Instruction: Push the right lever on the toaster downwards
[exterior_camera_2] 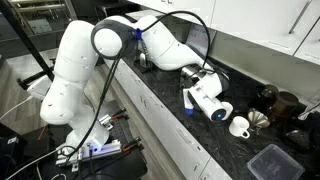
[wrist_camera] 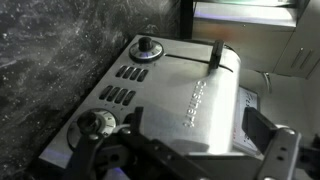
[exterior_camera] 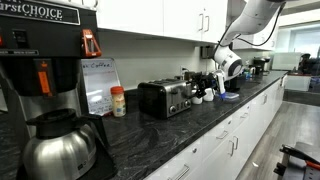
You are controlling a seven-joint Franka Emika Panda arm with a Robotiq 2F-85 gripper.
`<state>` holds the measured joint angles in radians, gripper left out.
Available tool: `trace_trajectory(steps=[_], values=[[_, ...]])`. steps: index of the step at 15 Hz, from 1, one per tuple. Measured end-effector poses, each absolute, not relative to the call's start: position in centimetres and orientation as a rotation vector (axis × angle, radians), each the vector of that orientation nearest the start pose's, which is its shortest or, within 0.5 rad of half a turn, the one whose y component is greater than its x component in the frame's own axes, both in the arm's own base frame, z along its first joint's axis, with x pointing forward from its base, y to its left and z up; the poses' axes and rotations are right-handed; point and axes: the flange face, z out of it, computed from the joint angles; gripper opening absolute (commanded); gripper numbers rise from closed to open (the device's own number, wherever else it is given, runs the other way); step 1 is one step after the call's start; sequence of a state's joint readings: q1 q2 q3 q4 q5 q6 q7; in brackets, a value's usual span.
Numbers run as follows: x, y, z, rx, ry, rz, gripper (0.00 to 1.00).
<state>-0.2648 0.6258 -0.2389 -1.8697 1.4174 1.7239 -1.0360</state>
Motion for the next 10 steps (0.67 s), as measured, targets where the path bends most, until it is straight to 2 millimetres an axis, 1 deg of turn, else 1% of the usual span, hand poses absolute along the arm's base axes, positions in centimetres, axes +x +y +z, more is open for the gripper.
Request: trace_trajectory(steps=[3, 6, 8, 10], values=[[57.3, -20.3, 19.2, -1.929, 0.277, -0.371, 1.0], [57.8, -20.1, 19.9, -1.954, 0.23, -0.355, 1.0], [58.4, -19.7, 21.2, -1.965, 0.175, -0.342, 1.0], [59.0, -19.0, 23.1, -1.968, 0.111, -0.331, 1.0]])
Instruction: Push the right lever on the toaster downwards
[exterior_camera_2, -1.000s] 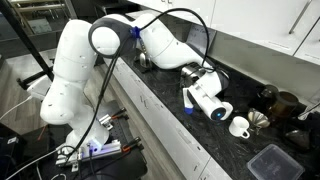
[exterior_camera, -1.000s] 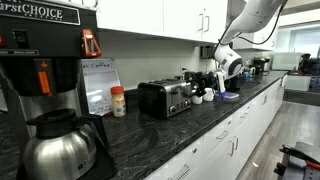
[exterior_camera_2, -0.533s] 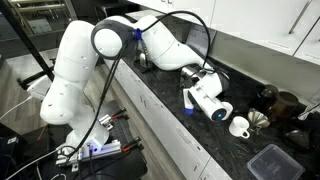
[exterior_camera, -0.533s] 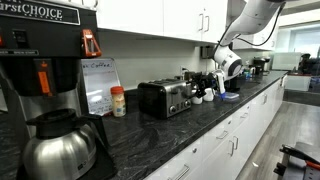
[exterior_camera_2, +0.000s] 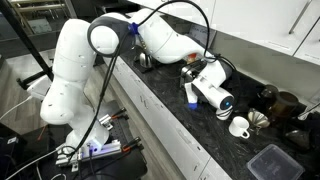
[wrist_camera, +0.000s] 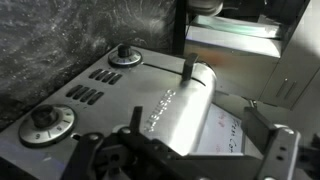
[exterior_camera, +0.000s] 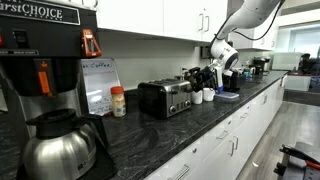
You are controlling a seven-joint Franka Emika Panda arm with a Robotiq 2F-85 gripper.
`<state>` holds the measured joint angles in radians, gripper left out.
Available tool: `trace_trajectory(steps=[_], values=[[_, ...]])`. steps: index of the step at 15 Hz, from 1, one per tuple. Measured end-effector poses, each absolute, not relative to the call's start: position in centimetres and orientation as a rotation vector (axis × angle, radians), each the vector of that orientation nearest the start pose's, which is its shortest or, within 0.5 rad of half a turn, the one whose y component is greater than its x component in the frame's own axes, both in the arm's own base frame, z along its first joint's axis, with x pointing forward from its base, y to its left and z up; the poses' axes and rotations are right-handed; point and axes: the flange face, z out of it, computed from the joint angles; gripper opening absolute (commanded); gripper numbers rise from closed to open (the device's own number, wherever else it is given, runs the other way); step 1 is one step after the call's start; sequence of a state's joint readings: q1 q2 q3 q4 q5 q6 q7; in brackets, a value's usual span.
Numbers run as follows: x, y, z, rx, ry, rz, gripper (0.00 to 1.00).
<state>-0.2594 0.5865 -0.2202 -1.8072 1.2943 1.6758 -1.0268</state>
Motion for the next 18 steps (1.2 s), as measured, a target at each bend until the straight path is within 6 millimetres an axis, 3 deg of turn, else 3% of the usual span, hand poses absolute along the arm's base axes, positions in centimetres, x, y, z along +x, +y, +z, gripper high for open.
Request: trace_trajectory(steps=[9, 18], values=[[59.3, -16.8, 31.5, -2.037, -0.118, -0.266, 1.0], [59.6, -15.8, 35.6, -2.198, -0.338, -0.18, 1.0]])
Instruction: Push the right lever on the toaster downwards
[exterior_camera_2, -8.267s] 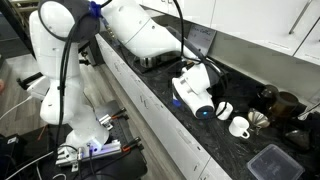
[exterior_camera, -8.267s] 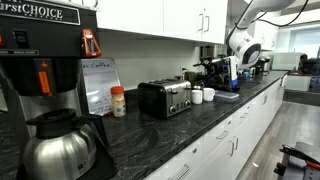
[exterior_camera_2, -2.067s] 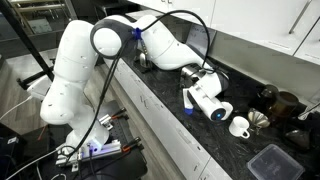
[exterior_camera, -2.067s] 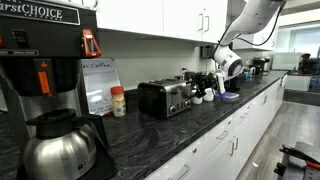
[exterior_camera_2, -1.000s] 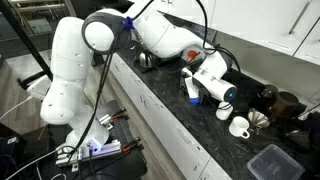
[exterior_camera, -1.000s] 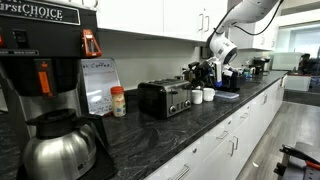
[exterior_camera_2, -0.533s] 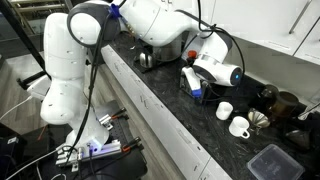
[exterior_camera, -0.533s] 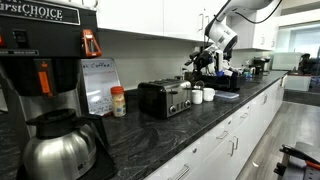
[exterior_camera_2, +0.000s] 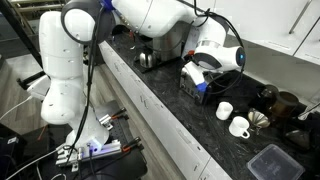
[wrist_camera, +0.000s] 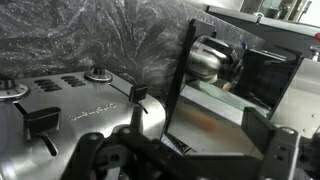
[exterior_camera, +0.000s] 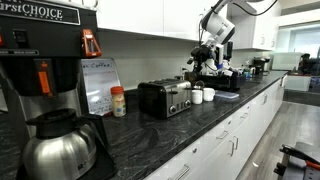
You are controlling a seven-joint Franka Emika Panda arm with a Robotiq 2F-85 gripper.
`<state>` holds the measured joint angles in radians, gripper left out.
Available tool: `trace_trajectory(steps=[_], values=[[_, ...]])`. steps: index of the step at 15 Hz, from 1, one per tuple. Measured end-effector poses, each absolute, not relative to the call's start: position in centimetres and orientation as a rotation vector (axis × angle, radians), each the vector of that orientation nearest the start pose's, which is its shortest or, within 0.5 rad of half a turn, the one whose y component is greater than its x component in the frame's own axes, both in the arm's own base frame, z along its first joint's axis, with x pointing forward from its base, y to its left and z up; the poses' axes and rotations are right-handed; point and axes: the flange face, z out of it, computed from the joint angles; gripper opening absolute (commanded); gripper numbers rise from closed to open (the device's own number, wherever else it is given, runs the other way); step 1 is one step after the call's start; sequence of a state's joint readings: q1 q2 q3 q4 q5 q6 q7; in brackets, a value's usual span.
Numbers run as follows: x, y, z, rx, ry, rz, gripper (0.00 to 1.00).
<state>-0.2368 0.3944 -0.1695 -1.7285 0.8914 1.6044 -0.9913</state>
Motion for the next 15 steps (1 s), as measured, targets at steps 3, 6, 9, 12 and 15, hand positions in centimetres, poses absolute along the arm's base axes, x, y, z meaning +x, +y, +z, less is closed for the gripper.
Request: trace_trajectory(steps=[3, 6, 9, 12, 15], values=[[60.4, -15.6, 35.9, -2.296, -0.399, -0.17, 1.0], [61.6, -15.5, 35.8, -2.437, -0.442, -0.204, 1.0], [62.9, -15.1, 36.1, -2.555, -0.443, -0.253, 1.0], [63.8, -14.4, 36.5, -2.636, -0.435, -0.284, 1.0], [64.1, -13.9, 37.5, -2.705, -0.414, -0.286, 1.0]])
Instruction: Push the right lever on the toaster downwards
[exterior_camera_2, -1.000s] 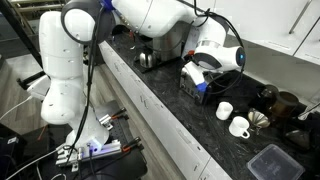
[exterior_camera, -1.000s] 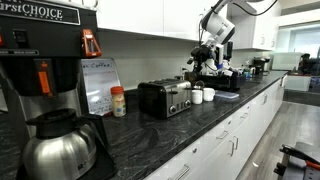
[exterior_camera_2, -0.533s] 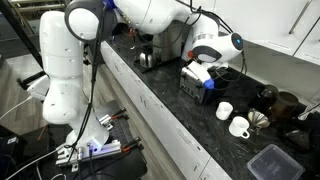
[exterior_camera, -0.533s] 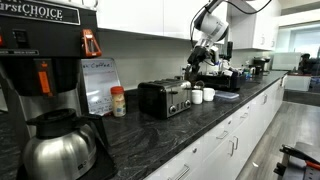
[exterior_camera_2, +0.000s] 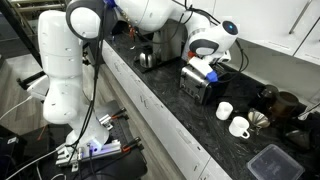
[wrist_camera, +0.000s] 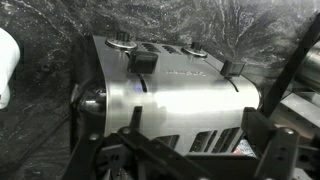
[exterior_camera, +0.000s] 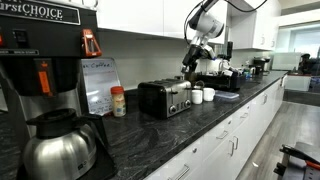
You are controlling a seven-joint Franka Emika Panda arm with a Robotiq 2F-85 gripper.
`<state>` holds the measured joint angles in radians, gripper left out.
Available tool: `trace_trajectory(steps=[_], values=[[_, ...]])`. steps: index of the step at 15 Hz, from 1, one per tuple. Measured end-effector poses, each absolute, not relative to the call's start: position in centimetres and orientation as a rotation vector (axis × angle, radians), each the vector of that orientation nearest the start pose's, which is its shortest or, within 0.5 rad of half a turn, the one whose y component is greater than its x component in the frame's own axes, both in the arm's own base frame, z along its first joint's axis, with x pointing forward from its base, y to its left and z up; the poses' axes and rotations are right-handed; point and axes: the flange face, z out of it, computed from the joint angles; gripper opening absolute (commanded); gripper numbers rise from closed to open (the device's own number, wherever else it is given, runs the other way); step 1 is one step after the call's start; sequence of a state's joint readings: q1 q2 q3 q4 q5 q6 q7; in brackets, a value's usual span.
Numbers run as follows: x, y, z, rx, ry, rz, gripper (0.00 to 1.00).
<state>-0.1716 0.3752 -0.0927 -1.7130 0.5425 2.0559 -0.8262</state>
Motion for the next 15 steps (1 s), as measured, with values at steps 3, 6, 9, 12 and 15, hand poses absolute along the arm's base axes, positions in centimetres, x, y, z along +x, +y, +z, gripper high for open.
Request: trace_trajectory(steps=[3, 6, 9, 12, 15], values=[[63.6, -13.7, 38.9, -2.778, -0.378, -0.243, 1.0], [62.6, -13.6, 40.1, -2.839, -0.342, -0.198, 1.0], [61.3, -13.3, 41.2, -2.841, -0.333, -0.166, 1.0], [60.4, -13.2, 41.8, -2.854, -0.318, -0.154, 1.0], [59.8, -13.3, 41.5, -2.882, -0.303, -0.119, 1.0]])
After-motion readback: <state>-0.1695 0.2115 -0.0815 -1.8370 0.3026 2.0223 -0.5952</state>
